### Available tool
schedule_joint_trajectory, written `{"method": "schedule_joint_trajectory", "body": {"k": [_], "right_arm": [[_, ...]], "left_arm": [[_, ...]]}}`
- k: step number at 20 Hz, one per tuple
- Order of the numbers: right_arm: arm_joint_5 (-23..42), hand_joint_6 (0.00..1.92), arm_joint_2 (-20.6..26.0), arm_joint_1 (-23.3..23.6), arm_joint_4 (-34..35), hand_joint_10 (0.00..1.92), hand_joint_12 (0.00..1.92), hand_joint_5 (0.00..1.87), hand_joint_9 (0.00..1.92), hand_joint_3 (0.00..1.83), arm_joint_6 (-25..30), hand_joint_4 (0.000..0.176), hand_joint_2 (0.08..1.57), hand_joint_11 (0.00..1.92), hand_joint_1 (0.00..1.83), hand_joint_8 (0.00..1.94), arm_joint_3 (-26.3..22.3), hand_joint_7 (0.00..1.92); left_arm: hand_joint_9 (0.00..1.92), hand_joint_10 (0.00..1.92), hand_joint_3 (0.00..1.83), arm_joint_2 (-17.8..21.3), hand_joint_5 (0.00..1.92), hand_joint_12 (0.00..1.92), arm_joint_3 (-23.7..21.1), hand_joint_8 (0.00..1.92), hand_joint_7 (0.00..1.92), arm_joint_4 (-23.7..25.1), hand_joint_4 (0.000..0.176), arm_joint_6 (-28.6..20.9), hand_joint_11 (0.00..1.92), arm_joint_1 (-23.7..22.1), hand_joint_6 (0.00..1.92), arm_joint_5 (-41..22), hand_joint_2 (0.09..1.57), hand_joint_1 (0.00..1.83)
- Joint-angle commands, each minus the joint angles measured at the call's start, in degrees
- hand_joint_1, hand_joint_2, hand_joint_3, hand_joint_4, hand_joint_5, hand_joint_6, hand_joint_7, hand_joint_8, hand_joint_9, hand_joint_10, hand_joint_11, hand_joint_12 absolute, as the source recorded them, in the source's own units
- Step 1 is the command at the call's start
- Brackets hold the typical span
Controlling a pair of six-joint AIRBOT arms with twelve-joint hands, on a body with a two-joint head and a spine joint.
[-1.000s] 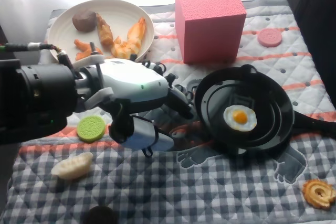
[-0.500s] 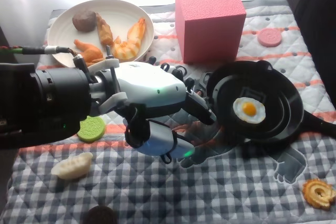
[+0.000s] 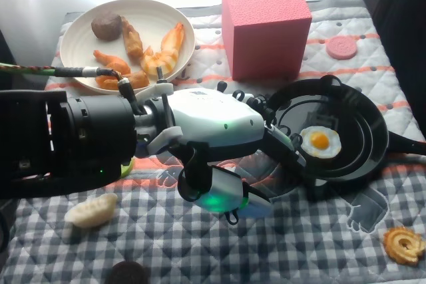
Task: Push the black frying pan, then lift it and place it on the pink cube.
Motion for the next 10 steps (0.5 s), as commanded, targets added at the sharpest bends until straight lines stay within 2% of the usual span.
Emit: {"method": "schedule_joint_trajectory", "body": {"k": [1,2,3,4,5,6,7,9,10], "right_arm": [[7.0,0.00,0.2,0.2,0.0,0.00,0.00,0.00,0.00,0.00,0.3,0.018,1.24,0.00,0.25,0.00,0.4,0.00],[7.0,0.00,0.2,0.2,0.0,0.00,0.00,0.00,0.00,0.00,0.3,0.018,1.24,0.00,0.25,0.00,0.4,0.00],[7.0,0.00,0.2,0.2,0.0,0.00,0.00,0.00,0.00,0.00,0.3,0.013,1.24,0.00,0.25,0.00,0.4,0.00],[7.0,0.00,0.2,0.2,0.0,0.00,0.00,0.00,0.00,0.00,0.3,0.013,1.24,0.00,0.25,0.00,0.4,0.00],[7.0,0.00,0.2,0.2,0.0,0.00,0.00,0.00,0.00,0.00,0.3,0.013,1.24,0.00,0.25,0.00,0.3,0.00],[7.0,0.00,0.2,0.2,0.0,0.00,0.00,0.00,0.00,0.00,0.3,0.015,1.24,0.00,0.24,0.00,0.3,0.00],[7.0,0.00,0.2,0.2,0.0,0.00,0.00,0.00,0.00,0.00,0.3,0.017,1.24,0.00,0.24,0.00,0.3,0.00],[7.0,0.00,0.2,0.2,0.0,0.00,0.00,0.00,0.00,0.00,0.3,0.009,1.25,0.00,0.24,0.00,0.3,0.00],[7.0,0.00,0.2,0.2,0.0,0.00,0.00,0.00,0.00,0.00,0.3,0.015,1.25,0.00,0.25,0.00,0.3,0.00]], "left_arm": [[0.37,0.12,0.01,0.2,0.51,1.19,0.1,0.00,0.49,-0.6,0.000,-0.3,0.00,-0.2,0.00,-4.9,1.29,0.56],[0.37,0.12,0.01,0.9,0.51,1.19,0.0,0.00,0.49,-0.6,0.000,-0.5,0.00,-0.2,0.00,-4.6,1.29,0.56],[0.40,0.28,0.01,1.8,0.56,1.24,-0.2,0.03,0.56,-0.6,0.000,-0.6,0.00,-0.2,0.01,-4.3,1.26,0.64],[0.40,0.28,0.01,2.6,0.56,1.24,-0.5,0.03,0.56,-0.6,0.000,-0.6,0.00,-0.2,0.01,-3.9,1.26,0.64],[0.33,0.54,0.00,3.7,0.57,1.31,-0.7,0.04,0.59,-0.6,0.013,-0.6,0.00,-0.5,0.00,-3.3,1.27,0.60],[0.28,0.65,0.00,4.4,0.58,1.27,-0.9,0.06,0.61,-0.6,0.027,-0.6,0.00,-0.7,0.01,-2.8,1.26,0.61],[0.29,0.86,0.00,5.0,0.63,1.42,-0.9,0.11,0.67,-0.6,0.000,-0.6,0.00,-0.9,0.02,-2.1,1.26,0.64],[0.22,0.96,0.00,6.1,0.63,1.54,-0.4,0.08,0.58,-0.6,0.011,-0.6,0.00,-1.7,0.02,0.1,1.28,0.59],[0.28,1.13,0.00,6.1,0.65,1.69,0.3,0.24,0.60,-0.6,0.000,-0.6,0.02,-2.4,0.08,1.8,1.29,0.61]]}}
